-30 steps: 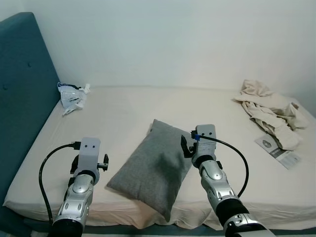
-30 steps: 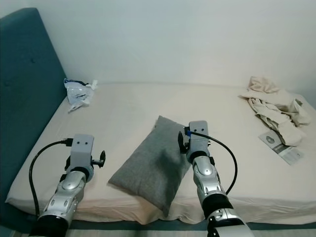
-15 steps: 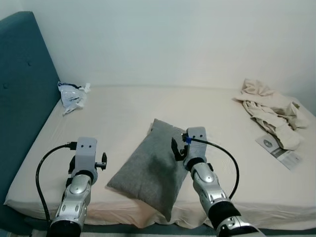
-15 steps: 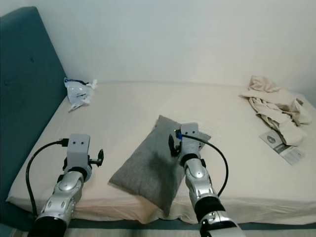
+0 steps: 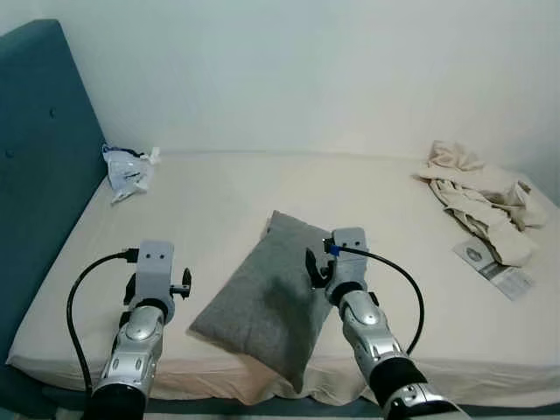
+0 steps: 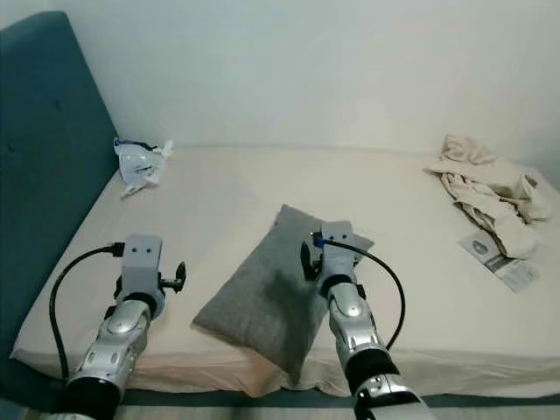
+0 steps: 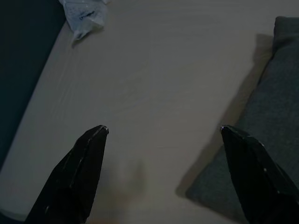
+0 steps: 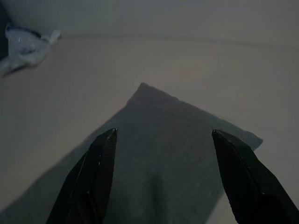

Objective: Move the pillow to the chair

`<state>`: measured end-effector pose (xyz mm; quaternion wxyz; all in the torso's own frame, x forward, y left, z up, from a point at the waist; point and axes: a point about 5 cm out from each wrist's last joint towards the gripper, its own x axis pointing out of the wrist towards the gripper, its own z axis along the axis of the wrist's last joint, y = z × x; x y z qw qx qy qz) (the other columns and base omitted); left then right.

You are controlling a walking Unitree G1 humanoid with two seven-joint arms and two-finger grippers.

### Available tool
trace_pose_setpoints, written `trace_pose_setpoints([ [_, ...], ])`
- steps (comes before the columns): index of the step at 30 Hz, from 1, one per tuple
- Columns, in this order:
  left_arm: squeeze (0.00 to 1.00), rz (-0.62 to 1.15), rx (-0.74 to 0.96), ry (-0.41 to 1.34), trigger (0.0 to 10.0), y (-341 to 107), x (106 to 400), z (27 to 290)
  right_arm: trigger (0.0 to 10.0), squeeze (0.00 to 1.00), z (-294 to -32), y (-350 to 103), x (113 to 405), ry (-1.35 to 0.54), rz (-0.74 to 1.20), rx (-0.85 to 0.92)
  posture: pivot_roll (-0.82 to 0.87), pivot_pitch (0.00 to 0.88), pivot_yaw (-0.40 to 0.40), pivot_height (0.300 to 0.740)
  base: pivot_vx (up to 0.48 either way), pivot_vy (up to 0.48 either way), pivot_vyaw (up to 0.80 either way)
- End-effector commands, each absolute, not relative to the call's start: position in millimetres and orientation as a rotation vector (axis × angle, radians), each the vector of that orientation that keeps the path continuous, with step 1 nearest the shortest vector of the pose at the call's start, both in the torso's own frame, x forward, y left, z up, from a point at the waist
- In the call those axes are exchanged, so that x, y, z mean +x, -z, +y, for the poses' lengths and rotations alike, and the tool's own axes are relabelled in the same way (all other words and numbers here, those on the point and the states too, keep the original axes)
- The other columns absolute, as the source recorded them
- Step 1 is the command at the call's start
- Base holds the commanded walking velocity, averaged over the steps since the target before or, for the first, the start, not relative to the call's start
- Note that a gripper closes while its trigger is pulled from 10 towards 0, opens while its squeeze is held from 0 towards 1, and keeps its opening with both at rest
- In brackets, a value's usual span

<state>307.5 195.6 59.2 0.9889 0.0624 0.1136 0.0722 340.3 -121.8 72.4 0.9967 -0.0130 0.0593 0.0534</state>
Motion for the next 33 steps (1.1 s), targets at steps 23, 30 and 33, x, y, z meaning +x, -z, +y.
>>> trace_pose_setpoints([
  [23, 0.00, 0.248, 0.121, -0.228, 10.0, -46, 297, 199, 10.0, 0.00, -114, -65, 335, -0.215, 0.145, -0.019, -0.01, 0.067, -0.049, 0.725, 0.000, 0.000, 0.00],
  [30, 0.00, 0.191, 0.167, -0.192, 10.0, -58, 306, 192, 10.0, 0.00, -118, -65, 337, -0.207, 0.149, -0.028, -0.03, 0.080, -0.030, 0.691, 0.000, 0.000, 0.00],
  [33, 0.00, 0.193, 0.163, -0.216, 10.0, -59, 306, 197, 10.0, 0.00, -118, -67, 338, -0.217, 0.149, -0.051, -0.05, 0.078, -0.022, 0.681, 0.000, 0.000, 0.00],
])
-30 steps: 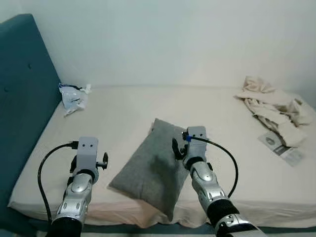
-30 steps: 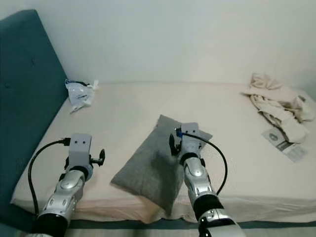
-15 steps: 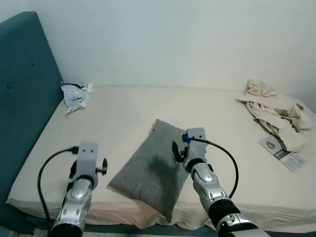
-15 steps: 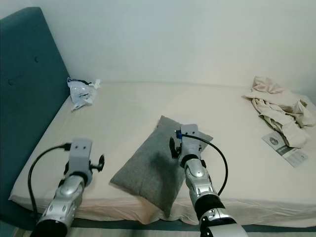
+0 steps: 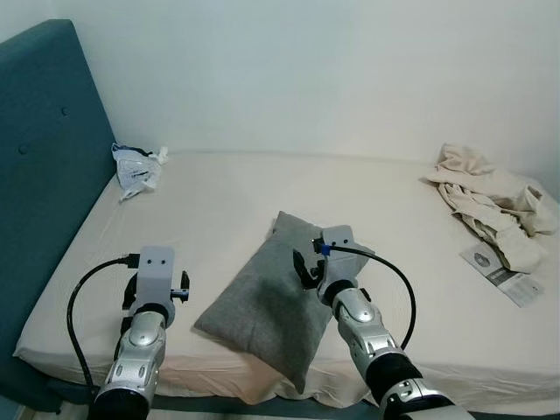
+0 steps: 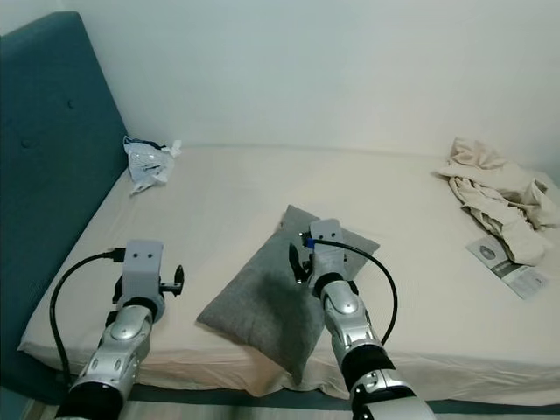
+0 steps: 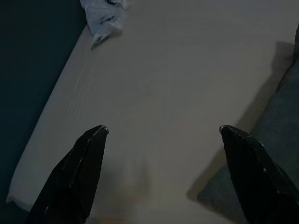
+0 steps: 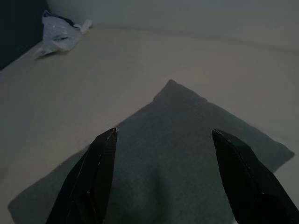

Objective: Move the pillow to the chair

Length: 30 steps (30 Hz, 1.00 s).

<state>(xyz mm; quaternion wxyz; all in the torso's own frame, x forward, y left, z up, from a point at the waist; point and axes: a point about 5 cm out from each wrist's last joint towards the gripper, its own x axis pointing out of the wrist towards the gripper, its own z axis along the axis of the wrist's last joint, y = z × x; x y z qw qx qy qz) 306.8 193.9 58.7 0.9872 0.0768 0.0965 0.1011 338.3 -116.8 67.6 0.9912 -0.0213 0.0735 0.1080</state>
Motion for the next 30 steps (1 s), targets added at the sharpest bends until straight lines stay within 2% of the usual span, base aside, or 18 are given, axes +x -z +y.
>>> trace_pose_setpoints([
  [1, 0.00, 0.189, 0.164, -0.217, 10.0, -60, 308, 199, 10.0, 0.00, -119, -70, 340, -0.216, 0.143, -0.056, -0.05, 0.079, -0.036, 0.677, 0.000, 0.000, 0.00],
  [9, 0.00, 0.182, 0.171, -0.207, 10.0, -63, 313, 196, 10.0, 0.00, -128, -75, 344, -0.201, 0.131, -0.043, -0.03, 0.076, -0.061, 0.668, 0.000, 0.000, 0.00],
  [18, 0.00, 0.192, 0.168, -0.184, 10.0, -60, 311, 192, 10.0, 0.00, -127, -75, 345, -0.203, 0.133, -0.034, -0.03, 0.080, -0.056, 0.658, 0.000, 0.000, 0.00],
  [30, 0.00, 0.195, 0.199, -0.061, 10.0, -62, 315, 176, 10.0, 0.00, -130, -74, 340, -0.183, 0.103, 0.007, -0.04, 0.093, -0.003, 0.608, 0.000, 0.000, 0.00],
])
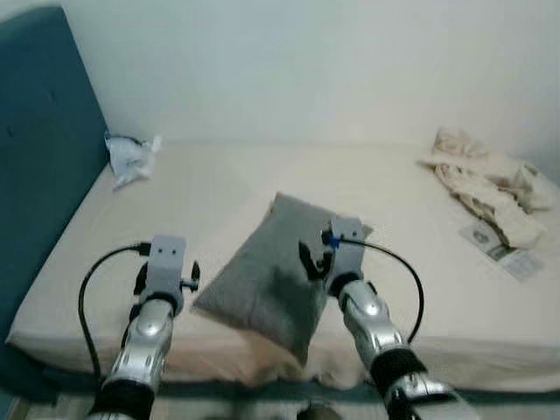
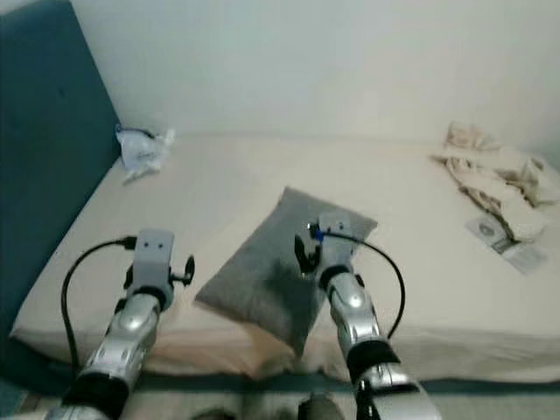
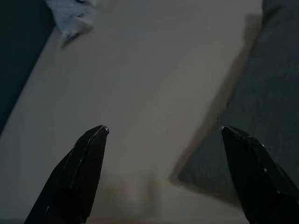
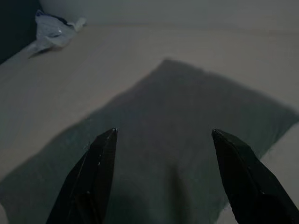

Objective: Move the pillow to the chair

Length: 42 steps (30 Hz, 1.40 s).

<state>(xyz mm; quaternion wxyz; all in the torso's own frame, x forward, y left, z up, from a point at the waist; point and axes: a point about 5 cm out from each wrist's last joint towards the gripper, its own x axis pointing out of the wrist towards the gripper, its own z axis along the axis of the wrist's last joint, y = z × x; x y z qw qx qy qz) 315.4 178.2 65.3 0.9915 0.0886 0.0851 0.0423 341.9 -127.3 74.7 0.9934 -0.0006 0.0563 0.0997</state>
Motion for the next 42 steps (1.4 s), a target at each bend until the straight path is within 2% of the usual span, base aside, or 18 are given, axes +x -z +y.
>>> trace_pose_setpoints([
  [1, 0.00, 0.194, 0.204, -0.057, 10.0, -62, 315, 176, 10.0, 0.00, -131, -74, 340, -0.182, 0.105, 0.003, -0.04, 0.093, -0.003, 0.603, 0.000, 0.000, 0.00],
  [8, 0.00, 0.181, 0.212, -0.048, 10.0, -69, 320, 178, 10.0, 0.00, -135, -76, 340, -0.171, 0.087, -0.002, -0.03, 0.097, 0.003, 0.598, 0.000, 0.000, 0.00],
  [12, 0.00, 0.167, 0.213, -0.061, 10.0, -73, 321, 183, 10.0, 0.00, -137, -85, 342, -0.171, 0.033, 0.022, -0.03, 0.101, 0.001, 0.578, 0.000, 0.000, 0.00],
  [20, 0.00, 0.178, 0.127, -0.038, 10.0, -81, 322, 200, 10.0, 0.00, -144, -98, 339, -0.195, -0.048, -0.018, -0.03, 0.108, -0.006, 0.573, 0.000, 0.000, 0.00],
  [23, 0.00, 0.208, -0.033, -0.041, 10.0, -81, 320, 217, 10.0, 0.00, -152, -98, 338, -0.180, -0.051, -0.005, -0.04, 0.114, -0.002, 0.553, 0.000, 0.000, 0.00],
  [27, 0.00, 0.249, -0.294, -0.032, 10.0, -80, 319, 232, 10.0, 0.00, -156, -98, 338, -0.168, -0.048, -0.001, -0.04, 0.116, -0.008, 0.553, 0.000, 0.000, 0.00],
  [28, 0.00, 0.319, -0.440, 0.031, 10.0, -75, 317, 231, 10.0, 0.00, -156, -98, 337, -0.168, -0.045, 0.009, -0.04, 0.116, -0.011, 0.553, 0.000, 0.000, 0.00],
  [29, 0.00, 0.319, -0.440, 0.031, 10.0, -75, 317, 231, 10.0, 0.00, -156, -98, 337, -0.168, -0.045, 0.009, -0.04, 0.116, -0.011, 0.553, 0.000, 0.000, 0.00],
  [32, 0.00, 0.429, -0.599, 0.124, 10.0, -65, 308, 223, 10.0, 0.00, -156, -96, 336, -0.172, -0.040, 0.009, -0.04, 0.114, -0.012, 0.553, 0.000, 0.000, 0.00],
  [35, 0.00, 0.424, -0.678, 0.149, 10.0, -64, 305, 220, 10.0, 0.00, -156, -97, 336, -0.173, -0.040, 0.010, -0.04, 0.114, -0.013, 0.553, 0.000, 0.000, 0.00],
  [36, 0.26, 0.411, -0.733, 0.153, 10.0, -64, 304, 217, 10.0, 0.00, -156, -97, 336, -0.173, -0.039, 0.015, -0.04, 0.114, -0.016, 0.553, 0.000, 0.000, 0.00],
  [37, 0.76, 0.404, -0.780, 0.163, 10.0, -64, 302, 215, 10.0, 0.00, -157, -97, 336, -0.172, -0.038, 0.019, -0.04, 0.112, -0.017, 0.553, 0.000, 0.000, 0.00],
  [39, 0.76, 0.402, -0.809, 0.170, 10.0, -63, 301, 213, 10.0, 0.00, -157, -97, 336, -0.171, -0.037, 0.022, -0.03, 0.111, -0.018, 0.553, 0.000, 0.000, 0.00],
  [40, 1.00, 0.370, -0.903, 0.180, 10.0, -62, 300, 203, 10.0, 0.00, -156, -97, 336, -0.174, -0.033, 0.027, -0.04, 0.113, -0.023, 0.553, 0.000, 0.000, 0.00],
  [42, 1.00, 0.355, -0.945, 0.178, 10.0, -62, 300, 199, 10.0, 0.00, -156, -97, 336, -0.177, -0.031, 0.028, -0.04, 0.113, -0.023, 0.553, 0.000, 0.000, 0.00],
])
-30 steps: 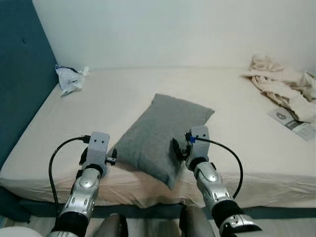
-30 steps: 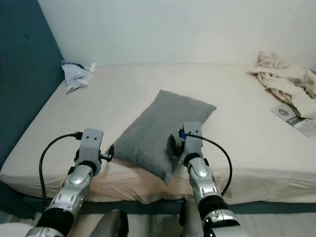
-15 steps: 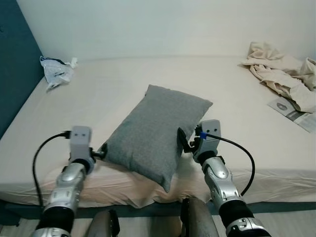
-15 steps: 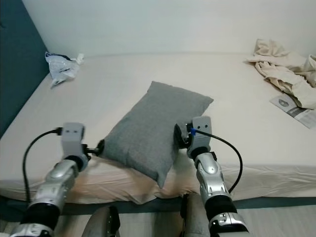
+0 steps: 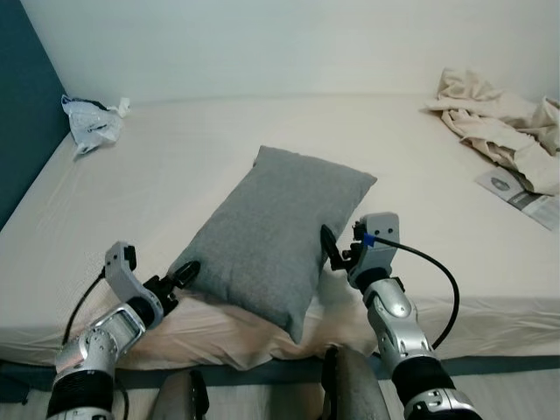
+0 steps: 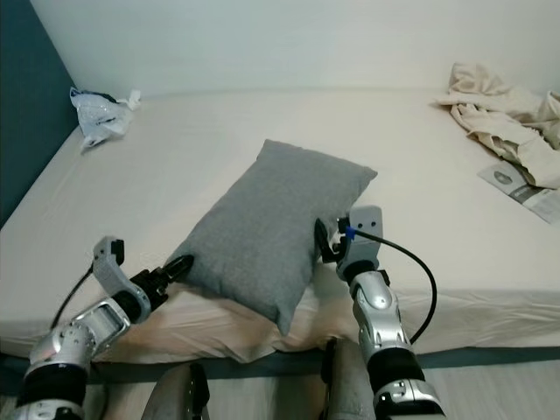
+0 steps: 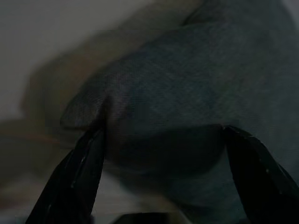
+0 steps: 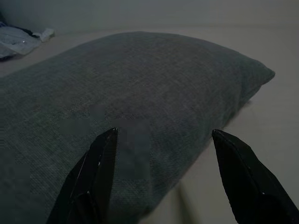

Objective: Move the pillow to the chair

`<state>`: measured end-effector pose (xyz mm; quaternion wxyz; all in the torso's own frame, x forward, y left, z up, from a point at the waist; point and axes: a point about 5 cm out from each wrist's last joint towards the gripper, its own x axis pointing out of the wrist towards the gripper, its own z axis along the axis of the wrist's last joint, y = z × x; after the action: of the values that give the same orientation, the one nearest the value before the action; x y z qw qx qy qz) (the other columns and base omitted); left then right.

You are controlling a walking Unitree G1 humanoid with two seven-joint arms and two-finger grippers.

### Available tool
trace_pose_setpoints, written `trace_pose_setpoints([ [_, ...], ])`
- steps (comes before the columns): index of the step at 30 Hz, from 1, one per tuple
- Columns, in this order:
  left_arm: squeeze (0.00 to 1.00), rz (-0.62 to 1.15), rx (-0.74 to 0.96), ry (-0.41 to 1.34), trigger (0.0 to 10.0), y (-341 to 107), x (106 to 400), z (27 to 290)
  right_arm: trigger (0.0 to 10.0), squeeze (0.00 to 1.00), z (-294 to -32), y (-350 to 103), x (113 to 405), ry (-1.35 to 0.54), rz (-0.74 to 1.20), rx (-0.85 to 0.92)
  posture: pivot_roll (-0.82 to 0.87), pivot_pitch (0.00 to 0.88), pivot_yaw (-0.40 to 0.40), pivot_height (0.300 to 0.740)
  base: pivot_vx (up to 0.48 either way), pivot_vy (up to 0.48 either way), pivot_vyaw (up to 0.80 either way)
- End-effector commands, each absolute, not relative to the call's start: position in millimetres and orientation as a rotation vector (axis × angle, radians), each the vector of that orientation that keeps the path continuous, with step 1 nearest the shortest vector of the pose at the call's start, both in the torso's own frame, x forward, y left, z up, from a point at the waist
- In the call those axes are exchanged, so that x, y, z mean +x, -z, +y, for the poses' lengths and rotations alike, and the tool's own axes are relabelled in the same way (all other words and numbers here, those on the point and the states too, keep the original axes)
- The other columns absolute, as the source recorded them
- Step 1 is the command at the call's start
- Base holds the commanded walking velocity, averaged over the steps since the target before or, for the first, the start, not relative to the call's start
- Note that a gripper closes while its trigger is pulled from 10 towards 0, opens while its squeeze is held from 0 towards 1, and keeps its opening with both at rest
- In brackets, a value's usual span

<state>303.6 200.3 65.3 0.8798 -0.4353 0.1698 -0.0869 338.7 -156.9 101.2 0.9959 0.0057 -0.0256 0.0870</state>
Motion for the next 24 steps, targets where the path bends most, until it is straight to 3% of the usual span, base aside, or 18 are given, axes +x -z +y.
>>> trace_pose_setpoints([
  [1, 1.00, 0.346, -1.016, 0.186, 10.0, -62, 301, 194, 10.0, 0.00, -155, -96, 337, -0.181, -0.028, 0.031, -0.04, 0.115, -0.026, 0.553, 0.000, 0.000, 0.00],
  [3, 1.00, 0.342, -1.061, 0.193, 10.0, -63, 301, 190, 10.0, 0.00, -155, -96, 337, -0.184, -0.025, 0.033, -0.04, 0.115, -0.026, 0.553, 0.000, 0.000, 0.00],
  [4, 0.57, 0.377, -1.116, 0.232, 10.0, -59, 302, 179, 10.0, 0.00, -154, -96, 337, -0.189, -0.022, 0.033, -0.04, 0.117, -0.032, 0.553, 0.000, 0.000, 0.00],
  [6, 0.57, 0.392, -1.123, 0.242, 10.0, -58, 302, 175, 10.0, 0.00, -154, -96, 337, -0.191, -0.021, 0.032, -0.04, 0.117, -0.032, 0.553, 0.000, 0.000, 0.00],
  [7, 0.00, 0.403, -1.123, 0.244, 10.0, -55, 303, 167, 10.0, 0.00, -153, -96, 337, -0.194, -0.019, 0.031, -0.05, 0.118, -0.034, 0.553, 0.000, 0.000, 0.00],
  [14, 0.00, 0.328, -1.194, 0.297, 10.0, -72, 324, 131, 10.0, 0.00, -151, -97, 338, -0.205, -0.013, 0.036, -0.06, 0.121, -0.035, 0.553, 0.000, 0.000, 0.00],
  [20, 0.00, 0.307, -1.158, 0.399, 10.0, -91, 334, 107, 10.0, 0.00, -148, -97, 338, -0.213, -0.014, 0.038, -0.07, 0.118, -0.032, 0.553, 0.000, 0.000, 0.00],
  [21, 0.00, 0.285, -1.155, 0.456, 8.3, -103, 340, 98, 10.0, 0.00, -148, -98, 338, -0.216, -0.014, 0.041, -0.07, 0.114, -0.028, 0.553, 0.000, 0.000, 0.00],
  [22, 0.00, 0.285, -1.155, 0.456, 8.3, -103, 340, 98, 10.0, 0.00, -148, -98, 338, -0.216, -0.014, 0.041, -0.07, 0.114, -0.028, 0.553, 0.000, 0.000, 0.00],
  [23, 0.00, 0.276, -1.090, 0.493, 0.0, -109, 341, 93, 10.0, 0.00, -148, -98, 338, -0.216, -0.012, 0.050, -0.08, 0.111, -0.025, 0.553, 0.000, 0.000, 0.00],
  [24, 0.00, 0.278, -1.045, 0.503, 0.0, -109, 341, 93, 10.0, 0.00, -148, -97, 338, -0.216, -0.008, 0.056, -0.08, 0.110, -0.025, 0.553, 0.000, 0.000, 0.00],
])
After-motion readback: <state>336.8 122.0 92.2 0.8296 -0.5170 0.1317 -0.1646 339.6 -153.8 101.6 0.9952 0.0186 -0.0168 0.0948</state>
